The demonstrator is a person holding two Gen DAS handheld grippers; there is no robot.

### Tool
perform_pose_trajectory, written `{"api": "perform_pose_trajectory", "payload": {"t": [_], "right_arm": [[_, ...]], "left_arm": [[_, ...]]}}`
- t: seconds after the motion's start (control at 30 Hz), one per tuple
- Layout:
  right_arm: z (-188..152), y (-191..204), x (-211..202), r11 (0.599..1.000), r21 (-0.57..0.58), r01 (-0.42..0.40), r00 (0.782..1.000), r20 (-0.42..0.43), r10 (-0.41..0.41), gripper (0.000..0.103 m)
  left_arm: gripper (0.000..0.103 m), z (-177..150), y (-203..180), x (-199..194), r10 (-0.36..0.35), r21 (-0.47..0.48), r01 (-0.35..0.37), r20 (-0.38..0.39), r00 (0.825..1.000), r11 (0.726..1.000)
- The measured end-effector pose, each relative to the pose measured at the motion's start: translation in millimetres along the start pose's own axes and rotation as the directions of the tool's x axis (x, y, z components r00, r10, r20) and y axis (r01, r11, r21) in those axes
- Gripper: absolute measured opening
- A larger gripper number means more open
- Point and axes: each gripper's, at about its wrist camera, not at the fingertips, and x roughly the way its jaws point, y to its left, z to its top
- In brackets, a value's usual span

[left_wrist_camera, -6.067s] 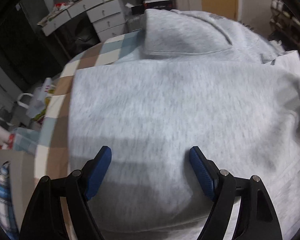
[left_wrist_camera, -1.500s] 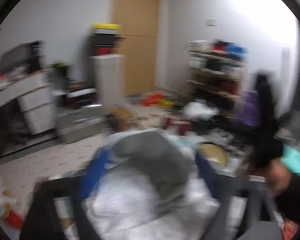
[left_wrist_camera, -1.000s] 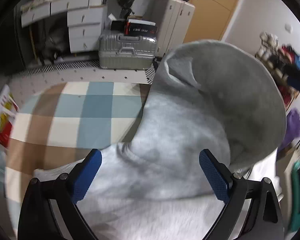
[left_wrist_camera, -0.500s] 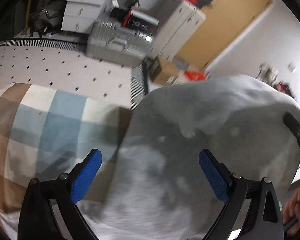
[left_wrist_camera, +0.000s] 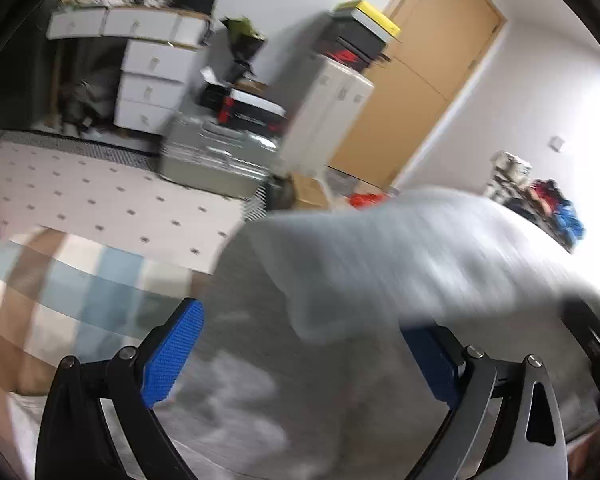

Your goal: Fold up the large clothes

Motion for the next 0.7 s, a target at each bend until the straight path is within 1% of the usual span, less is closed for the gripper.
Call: {"api": "perform_pose_trajectory", "payload": {"t": [0.03,0.1,0.13,0.17,0.2,0.23,0.27,0.3,0.33,0.37,0.4,0.43,0.47,0.5,0.53,0.6,0.63,0.7], "right_arm": [[-1.6,0.5,-5.6,1.0,0.008,-0.008,1.0,0.008,0.008,0.003],[-6.3,2.0,-16.4,1.0,-0.006,-0.003,1.0,0.022,0.003,0.003],[-8.5,2.5,-19.6,1.0,-0.019,0.005,1.0,0.026,-0.005,0.003],[-10.3,2.6,-21.0,1.0,-0.024,0.001,1.0,0.021,0.0,0.003],[-12.2,2.1,-22.6,1.0,-0.018,-0.006,1.0,0.016,0.007,0.003],[-14.1,2.2,-23.7,1.0,-0.015,-0.004,1.0,0.015,0.004,0.003],[-16.3,3.2,-24.2,1.0,-0.015,-0.007,1.0,0.012,0.007,0.003],[-18.4,4.5,-25.5,1.0,-0.016,-0.016,1.0,0.015,0.017,0.003],[-20.2,7.8,-28.0,1.0,-0.018,-0.024,1.0,0.018,0.024,0.003],[-22.6,9.8,-31.8,0.999,-0.023,-0.033,0.999,0.018,0.034,0.003],[-23.8,12.3,-34.8,0.999,-0.032,-0.041,0.999,0.02,0.042,0.003],[-25.5,16.8,-39.7,0.998,-0.05,-0.039,0.999,0.026,0.041,0.003],[-28.1,21.3,-44.4,0.997,-0.074,-0.029,0.999,0.038,0.032,0.003],[-31.4,23.4,-48.4,0.995,-0.095,-0.025,0.999,0.044,0.03,0.003],[-35.8,24.1,-53.3,0.993,-0.114,-0.03,0.998,0.05,0.036,0.003],[-43.8,15.7,-60.3,0.996,-0.084,-0.034,0.998,0.049,0.038,0.003],[-48.1,7.9,-65.5,0.998,-0.04,-0.053,0.998,0.042,0.055,0.003],[-56.1,-0.2,-76.2,0.997,0.009,-0.078,0.996,0.051,0.078,0.003]], "left_arm": [[0.096,0.3,4.3,-1.4,0.0,-0.011,0.0,0.01,1.0,1.0],[0.096,1.7,15.8,-8.1,0.057,-0.055,-0.056,0.03,0.998,0.997],[0.095,2.5,21.1,-10.5,0.069,-0.07,-0.067,0.033,0.997,0.995],[0.095,3.4,23.6,-12.3,0.079,-0.076,-0.076,0.033,0.996,0.994],[0.093,3.6,23.1,-15.0,0.088,-0.068,-0.085,0.035,0.996,0.994],[0.077,2.9,19.2,-16.0,0.086,-0.042,-0.084,0.048,0.995,0.996],[0.05,3.4,13.8,-17.7,0.088,-0.006,-0.088,0.059,0.994,0.996],[0.036,3.7,3.3,-19.6,0.099,0.057,-0.102,0.056,0.994,0.993],[0.013,4.4,-5.3,-20.3,0.12,0.106,-0.125,0.053,0.991,0.986],[0.003,5.0,-13.9,-21.4,0.142,0.146,-0.149,0.056,0.988,0.978],[0.003,6.0,-17.3,-20.5,0.156,0.152,-0.165,0.069,0.985,0.975],[0.003,7.6,-18.9,-29.7,0.167,0.136,-0.18,0.102,0.981,0.974],[0.002,8.8,-19.5,-45.8,0.143,0.107,-0.157,0.133,0.981,0.982],[0.002,11.5,-17.2,-48.7,0.124,0.092,-0.139,0.148,0.981,0.986],[0.002,11.2,-18.6,-58.8,0.114,0.097,-0.13,0.159,0.981,0.987],[0.002,4.2,-28.4,-76.5,0.103,0.162,-0.132,0.176,0.979,0.978],[0.001,-2.7,-32.7,-86.6,0.103,0.198,-0.141,0.192,0.976,0.97],[0.001,-14.9,-38.6,-107.9,0.1,0.238,-0.147,0.199,0.975,0.96]]}}
